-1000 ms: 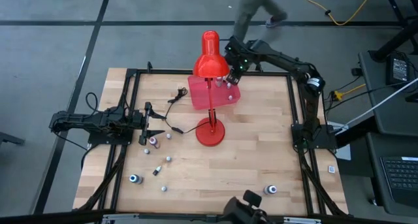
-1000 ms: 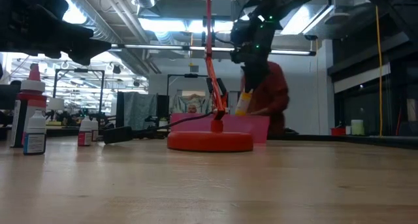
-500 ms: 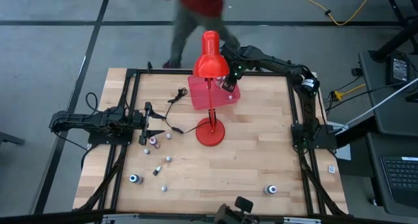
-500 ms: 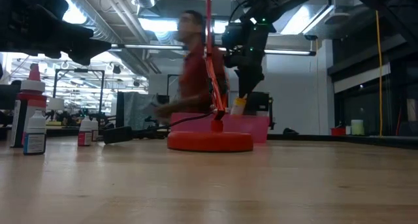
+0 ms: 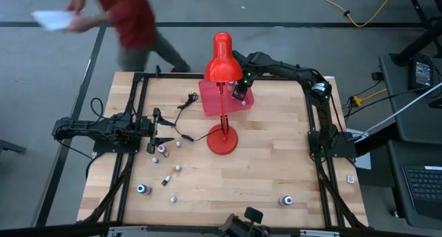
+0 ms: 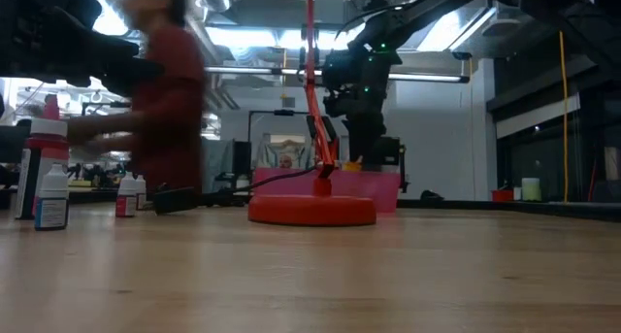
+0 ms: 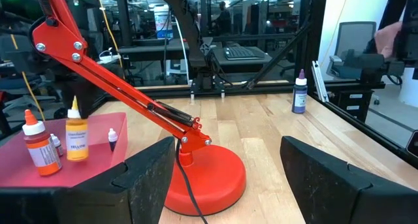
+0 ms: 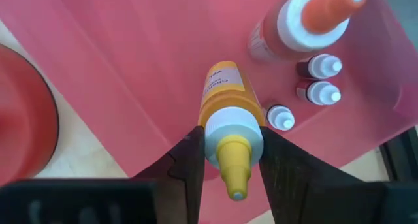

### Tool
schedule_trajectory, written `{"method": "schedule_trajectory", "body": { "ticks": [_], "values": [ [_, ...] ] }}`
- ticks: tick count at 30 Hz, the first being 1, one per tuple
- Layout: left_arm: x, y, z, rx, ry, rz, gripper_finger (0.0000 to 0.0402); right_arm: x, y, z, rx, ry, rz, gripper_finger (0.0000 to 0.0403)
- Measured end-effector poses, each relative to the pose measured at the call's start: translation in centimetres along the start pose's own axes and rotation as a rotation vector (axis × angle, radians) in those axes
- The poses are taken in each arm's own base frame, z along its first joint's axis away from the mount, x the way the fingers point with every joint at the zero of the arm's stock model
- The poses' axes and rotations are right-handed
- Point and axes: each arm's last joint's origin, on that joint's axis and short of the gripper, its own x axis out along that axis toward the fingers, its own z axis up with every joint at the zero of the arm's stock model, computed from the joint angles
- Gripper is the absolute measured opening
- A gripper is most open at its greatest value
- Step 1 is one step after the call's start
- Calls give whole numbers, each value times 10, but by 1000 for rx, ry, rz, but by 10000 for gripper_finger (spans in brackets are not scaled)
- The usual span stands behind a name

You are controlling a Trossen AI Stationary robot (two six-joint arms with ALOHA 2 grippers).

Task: Pick & Place food coloring
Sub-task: Put the large yellow food coloring bottle into the red bin, then put the large purple food coloring bottle into the red bin

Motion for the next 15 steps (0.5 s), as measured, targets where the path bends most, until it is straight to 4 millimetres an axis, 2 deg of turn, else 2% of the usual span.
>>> {"method": "schedule_trajectory", "body": {
  "ticks": [8, 15],
  "values": [
    [0, 0, 0, 0, 0, 0, 272, 0, 0, 1, -4, -10, -3, 161],
    [0, 0, 0, 0, 0, 0, 272, 0, 0, 1, -5, -10, -4, 167]
  ]
}}
